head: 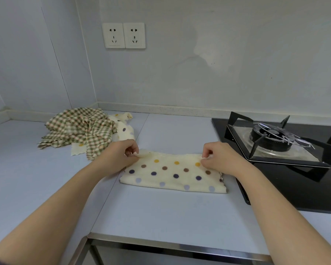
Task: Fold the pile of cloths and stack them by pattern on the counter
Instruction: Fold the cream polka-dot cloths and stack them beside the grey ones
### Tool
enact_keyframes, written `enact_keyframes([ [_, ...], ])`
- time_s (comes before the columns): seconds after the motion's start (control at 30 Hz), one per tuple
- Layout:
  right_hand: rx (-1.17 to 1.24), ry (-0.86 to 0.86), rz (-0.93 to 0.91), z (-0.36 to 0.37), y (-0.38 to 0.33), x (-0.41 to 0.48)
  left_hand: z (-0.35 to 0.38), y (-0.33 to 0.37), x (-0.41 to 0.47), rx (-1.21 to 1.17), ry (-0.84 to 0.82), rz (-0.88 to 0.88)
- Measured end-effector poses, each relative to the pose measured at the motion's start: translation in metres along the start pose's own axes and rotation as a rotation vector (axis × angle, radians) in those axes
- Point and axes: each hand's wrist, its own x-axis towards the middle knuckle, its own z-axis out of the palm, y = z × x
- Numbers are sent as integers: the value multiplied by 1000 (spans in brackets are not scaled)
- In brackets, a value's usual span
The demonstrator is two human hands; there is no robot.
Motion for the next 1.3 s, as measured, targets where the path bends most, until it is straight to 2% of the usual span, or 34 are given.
enact_keyframes([
  [0.1,33,48,5,-1,2,1,-3,6,-1,-73,110,-1],
  [0.2,140,124,12,-3,3,1,-11,7,0,-272,181,-37],
  [0.3,197,212,1,-3,3,1,-18,10,-1,-390,172,-28],
  [0.47,232,363,-50,-3,2,2,-23,13,-1,-407,91,6],
  [0.67,241,392,-84,-3,3,4,-23,22,-2,-387,44,-35],
  [0.8,278,421,-125,-4,1,2,-24,18,-1,-458,156,-61],
  [1.03,477,384,-201,-8,-1,-1,-28,26,2,-525,297,-2],
  [1.17,593,407,-258,-10,0,-1,-35,24,2,-495,298,24],
  [1.3,716,443,-241,-13,-1,-2,-38,31,3,-536,314,43],
])
